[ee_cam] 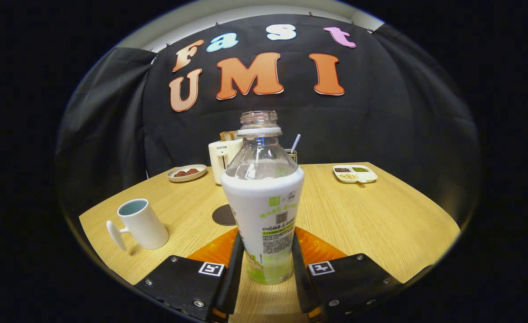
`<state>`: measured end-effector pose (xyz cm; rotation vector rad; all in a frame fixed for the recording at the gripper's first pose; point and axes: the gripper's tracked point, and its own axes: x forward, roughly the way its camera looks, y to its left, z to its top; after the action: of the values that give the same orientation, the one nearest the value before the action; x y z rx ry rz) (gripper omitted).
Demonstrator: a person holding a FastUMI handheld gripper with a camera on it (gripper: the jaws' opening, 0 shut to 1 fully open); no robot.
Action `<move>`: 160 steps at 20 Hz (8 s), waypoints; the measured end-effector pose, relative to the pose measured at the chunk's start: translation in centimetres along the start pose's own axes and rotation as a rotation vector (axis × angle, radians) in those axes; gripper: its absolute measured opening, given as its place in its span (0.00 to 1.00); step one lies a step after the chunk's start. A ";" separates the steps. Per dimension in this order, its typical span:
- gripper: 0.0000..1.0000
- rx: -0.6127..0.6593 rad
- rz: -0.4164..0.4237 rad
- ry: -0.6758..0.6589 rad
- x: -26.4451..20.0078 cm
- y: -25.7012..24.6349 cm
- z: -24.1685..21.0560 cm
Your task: Take the bottle from table, then pour the juice into the cup, finally place the bottle on the coaster
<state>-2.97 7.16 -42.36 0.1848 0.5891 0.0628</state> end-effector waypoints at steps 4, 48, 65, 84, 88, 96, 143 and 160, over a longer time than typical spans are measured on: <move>0.52 -0.048 0.010 -0.029 -0.5 1.3 1.8; 0.52 -1.405 -0.136 -0.090 1.5 11.4 4.8; 0.52 -1.683 -0.207 -0.193 2.2 12.7 6.3; 0.52 -1.738 -0.208 -0.183 2.4 13.1 6.8; 0.52 -1.750 -0.212 -0.187 2.3 13.2 7.0; 0.52 -1.771 -0.211 -0.196 2.3 13.7 7.5; 0.52 -1.972 -0.248 -0.283 2.1 15.6 11.3; 0.52 -2.053 -0.254 -0.312 1.8 16.3 12.5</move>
<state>5.44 21.40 -30.03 -1.8345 0.0128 0.3480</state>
